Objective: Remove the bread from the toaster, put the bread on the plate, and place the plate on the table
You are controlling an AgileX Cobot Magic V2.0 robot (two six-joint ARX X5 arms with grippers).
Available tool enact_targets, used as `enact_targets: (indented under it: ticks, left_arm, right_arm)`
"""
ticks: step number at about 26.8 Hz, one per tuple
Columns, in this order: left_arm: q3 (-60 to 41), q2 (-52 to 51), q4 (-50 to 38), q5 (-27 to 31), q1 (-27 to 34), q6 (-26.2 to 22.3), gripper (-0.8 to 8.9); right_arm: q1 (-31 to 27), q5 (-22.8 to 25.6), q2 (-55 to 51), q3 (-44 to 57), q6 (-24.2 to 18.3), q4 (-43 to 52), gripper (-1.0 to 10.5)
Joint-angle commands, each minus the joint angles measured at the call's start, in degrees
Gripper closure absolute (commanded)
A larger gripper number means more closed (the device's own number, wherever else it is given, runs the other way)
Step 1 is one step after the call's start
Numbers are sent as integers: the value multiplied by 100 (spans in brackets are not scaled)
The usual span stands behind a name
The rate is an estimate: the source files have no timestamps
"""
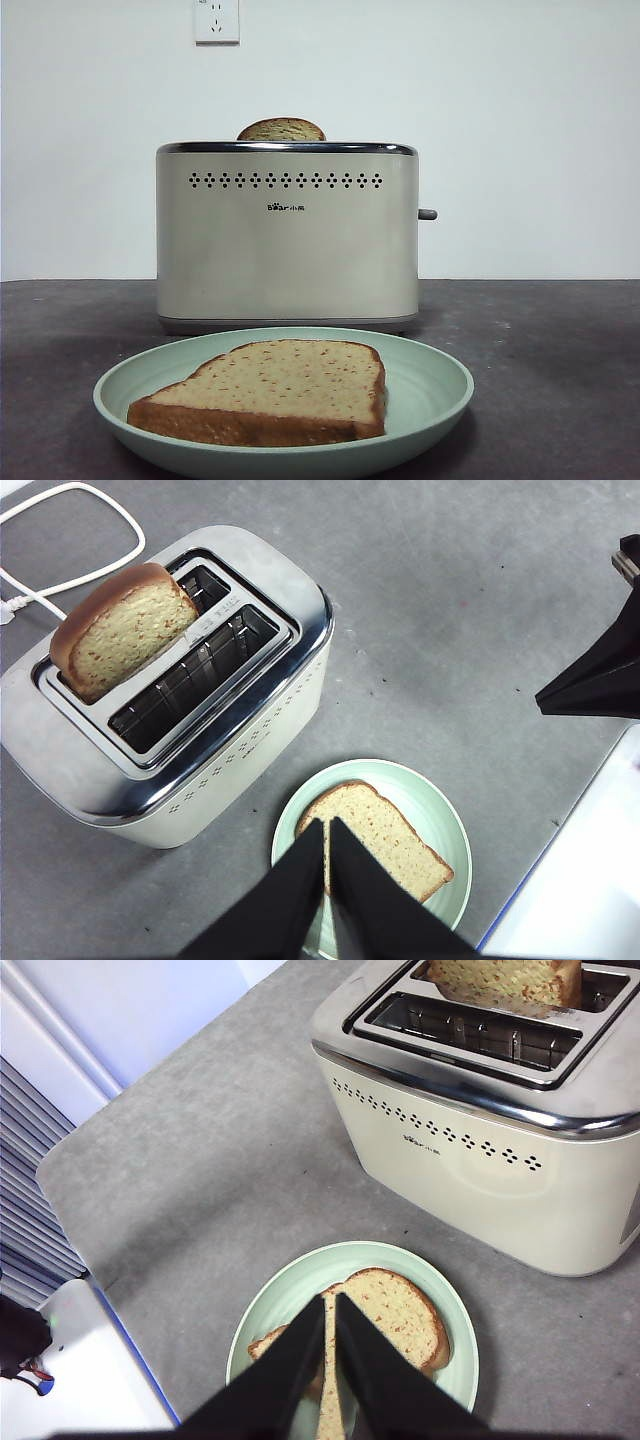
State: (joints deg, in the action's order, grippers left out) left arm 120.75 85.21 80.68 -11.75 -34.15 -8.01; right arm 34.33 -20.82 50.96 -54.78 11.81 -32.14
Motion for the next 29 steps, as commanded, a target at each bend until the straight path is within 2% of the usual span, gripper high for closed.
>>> enact_targets:
  ticks: [1,6,10,12,15,18,21,24,29]
  left_arm:
    - [184,42,33,17,-48,17,806]
    - [181,-37,-116,157,87,-22,806]
    - [-149,-800,-1104,111,715,-7,806]
    - [-1008,-1558,-1893,81,1233,-4,806]
    - [-3012,-2966,-3331,85,2068,-20,806]
    - [-4701,-4175,-4538,415,2774,-28,806]
    - [-5838,-5010,-5375,732,3165,-22,806]
    - [-6883,-5755,-6074,754,3462,7,806]
    - [-8194,-6559,-6645,811,3755,66,806]
  right_arm:
    - [26,7,13,-44,-61,61,942]
    - [26,11,13,-44,-61,63,942]
    - [31,7,13,-44,-61,63,942]
    - [31,9,13,-44,-61,63,942]
    - [31,9,13,-44,-61,81,942]
    - [31,9,13,-44,-61,81,942]
    - [31,9,13,-44,-61,81,942]
    - [31,9,13,-44,-61,81,942]
    - [31,11,13,-44,-61,81,942]
